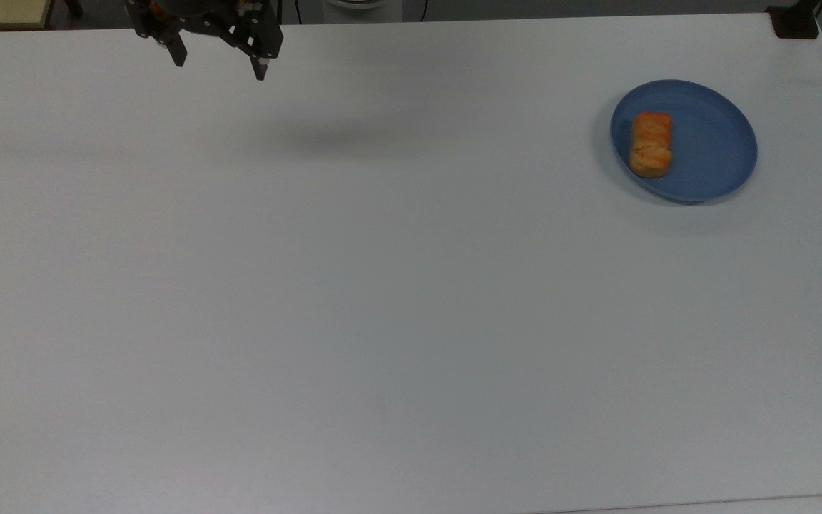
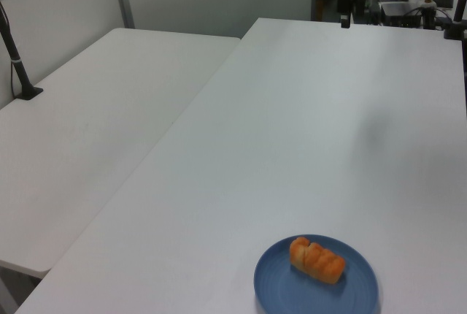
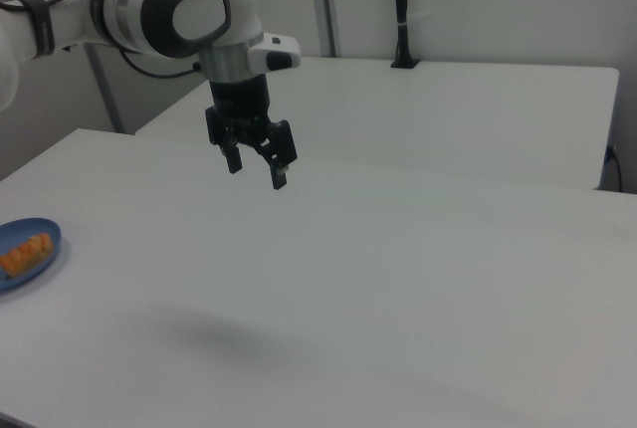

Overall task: Put the bread on the table
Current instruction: 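Move the gripper over the orange bread roll on the blue plate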

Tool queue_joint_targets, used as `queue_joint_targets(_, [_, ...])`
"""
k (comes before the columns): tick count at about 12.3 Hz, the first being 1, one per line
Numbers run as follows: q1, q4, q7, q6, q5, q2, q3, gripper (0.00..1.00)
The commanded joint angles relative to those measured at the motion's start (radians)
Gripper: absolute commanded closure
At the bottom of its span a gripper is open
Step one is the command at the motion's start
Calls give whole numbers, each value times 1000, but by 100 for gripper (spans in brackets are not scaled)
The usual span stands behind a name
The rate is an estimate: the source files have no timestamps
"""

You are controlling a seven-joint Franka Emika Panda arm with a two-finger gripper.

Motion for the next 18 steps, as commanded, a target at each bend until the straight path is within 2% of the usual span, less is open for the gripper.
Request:
queue_joint_targets(1, [15,6,22,19,95,-29,73,0])
queue_joint_targets(2, [18,9,66,20,105,-28,108,0])
queue_joint_targets(5, [79,43,292,57,95,-3,263,0])
queue_joint_targets(6, [114,45,383,95,92,12,320,0])
queue_joint_targets(7, [171,58,500,159,86,50,355,0])
queue_joint_targets(9, [269,104,614,244,68,147,394,0])
queue_joint_targets(12, [346,123,679,270,60,218,431,0])
queue_joint_targets(13, [381,123,738,287,22,253,444,0])
queue_joint_targets(15, [403,123,829,322,-59,308,495,0])
queue_joint_targets(16, [421,123,914,370,-134,371,529,0])
queue_joint_targets(18, [464,121,987,421,-199,437,530,0])
